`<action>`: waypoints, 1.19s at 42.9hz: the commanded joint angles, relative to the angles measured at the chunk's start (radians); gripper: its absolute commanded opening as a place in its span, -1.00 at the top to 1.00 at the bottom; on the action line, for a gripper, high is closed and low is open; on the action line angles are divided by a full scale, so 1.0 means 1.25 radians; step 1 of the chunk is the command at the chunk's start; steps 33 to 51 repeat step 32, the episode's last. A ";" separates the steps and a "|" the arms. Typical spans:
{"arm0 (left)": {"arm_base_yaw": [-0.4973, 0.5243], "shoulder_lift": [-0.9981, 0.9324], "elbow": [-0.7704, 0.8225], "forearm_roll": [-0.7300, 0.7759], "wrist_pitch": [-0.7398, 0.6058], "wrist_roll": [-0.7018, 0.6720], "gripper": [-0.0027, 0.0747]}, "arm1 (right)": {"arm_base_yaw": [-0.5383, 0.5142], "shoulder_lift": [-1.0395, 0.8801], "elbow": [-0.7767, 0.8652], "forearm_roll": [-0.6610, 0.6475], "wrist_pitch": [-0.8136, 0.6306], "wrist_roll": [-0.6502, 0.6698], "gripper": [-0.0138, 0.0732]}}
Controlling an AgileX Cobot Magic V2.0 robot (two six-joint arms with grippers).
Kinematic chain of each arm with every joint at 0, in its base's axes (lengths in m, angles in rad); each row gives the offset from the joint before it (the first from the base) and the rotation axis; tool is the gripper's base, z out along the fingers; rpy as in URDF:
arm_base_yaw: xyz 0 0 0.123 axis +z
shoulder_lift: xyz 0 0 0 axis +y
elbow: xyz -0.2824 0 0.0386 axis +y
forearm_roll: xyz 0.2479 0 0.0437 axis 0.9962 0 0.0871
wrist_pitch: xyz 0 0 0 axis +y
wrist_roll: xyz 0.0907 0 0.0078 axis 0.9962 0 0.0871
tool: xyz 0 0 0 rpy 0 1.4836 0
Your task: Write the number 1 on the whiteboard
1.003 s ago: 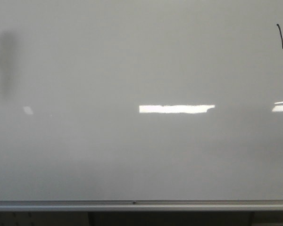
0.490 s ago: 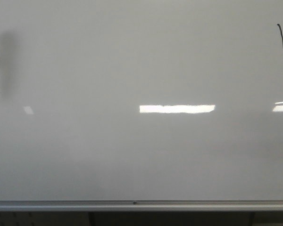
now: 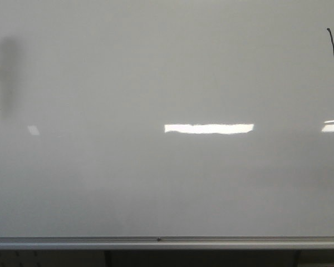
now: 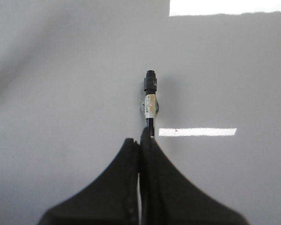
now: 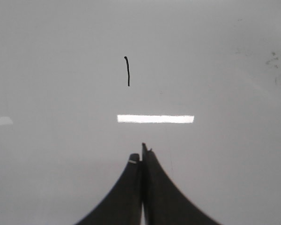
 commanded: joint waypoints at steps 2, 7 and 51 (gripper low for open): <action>-0.003 -0.014 0.017 0.000 -0.064 0.000 0.98 | -0.005 -0.013 -0.018 0.005 -0.061 -0.006 0.90; -0.003 -0.014 0.017 0.000 -0.064 0.000 0.98 | -0.005 -0.014 -0.018 0.005 -0.061 -0.006 0.90; -0.003 -0.014 0.017 0.000 -0.064 0.000 0.98 | 0.013 -0.014 -0.018 0.005 -0.061 -0.006 0.90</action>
